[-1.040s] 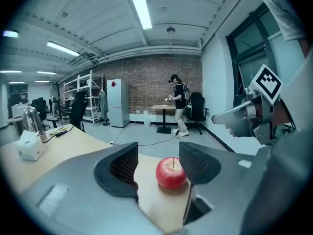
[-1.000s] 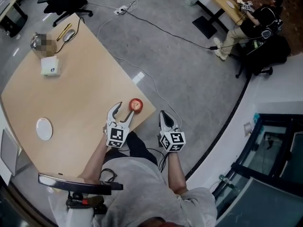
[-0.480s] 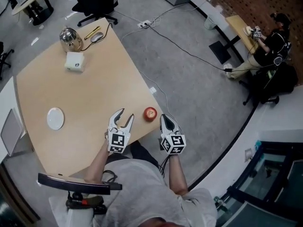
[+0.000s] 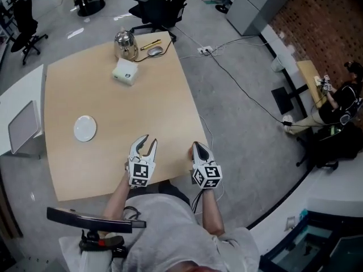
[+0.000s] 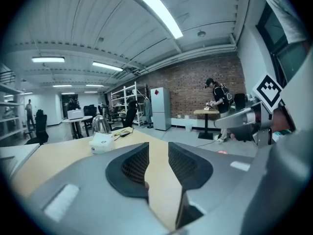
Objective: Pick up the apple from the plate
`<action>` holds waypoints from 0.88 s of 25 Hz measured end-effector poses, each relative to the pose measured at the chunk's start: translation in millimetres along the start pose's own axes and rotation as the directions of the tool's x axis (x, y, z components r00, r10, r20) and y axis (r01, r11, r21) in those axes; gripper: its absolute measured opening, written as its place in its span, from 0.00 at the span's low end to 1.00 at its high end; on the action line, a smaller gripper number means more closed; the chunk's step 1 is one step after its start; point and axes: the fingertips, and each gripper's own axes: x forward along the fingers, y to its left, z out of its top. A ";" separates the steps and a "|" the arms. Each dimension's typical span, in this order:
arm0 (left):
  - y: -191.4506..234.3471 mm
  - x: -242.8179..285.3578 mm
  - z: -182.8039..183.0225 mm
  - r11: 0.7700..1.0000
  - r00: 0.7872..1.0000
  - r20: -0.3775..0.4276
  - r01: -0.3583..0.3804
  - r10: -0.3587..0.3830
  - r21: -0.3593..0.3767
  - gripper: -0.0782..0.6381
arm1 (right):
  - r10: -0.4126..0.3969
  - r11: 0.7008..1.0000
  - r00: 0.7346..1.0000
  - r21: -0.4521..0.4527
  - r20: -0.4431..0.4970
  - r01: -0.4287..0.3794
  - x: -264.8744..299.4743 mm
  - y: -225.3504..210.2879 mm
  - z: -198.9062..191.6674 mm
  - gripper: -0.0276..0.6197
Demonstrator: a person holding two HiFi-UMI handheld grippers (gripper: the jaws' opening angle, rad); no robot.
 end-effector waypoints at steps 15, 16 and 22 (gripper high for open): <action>97.4 -83.1 -8.2 0.960 0.962 -0.003 -0.272 0.273 -0.069 0.25 | 0.239 0.965 0.970 -0.096 -0.042 -0.242 60.0 110.3 22.0 0.05; 102.8 -88.3 -7.9 0.955 0.958 -0.004 -0.287 0.287 -0.073 0.25 | 0.251 0.962 0.967 -0.100 -0.045 -0.255 62.8 116.9 23.3 0.05; 131.8 -111.8 -19.7 0.922 0.926 -0.006 -0.377 0.378 -0.087 0.22 | 0.329 0.935 0.943 -0.123 -0.061 -0.334 85.5 151.2 17.3 0.05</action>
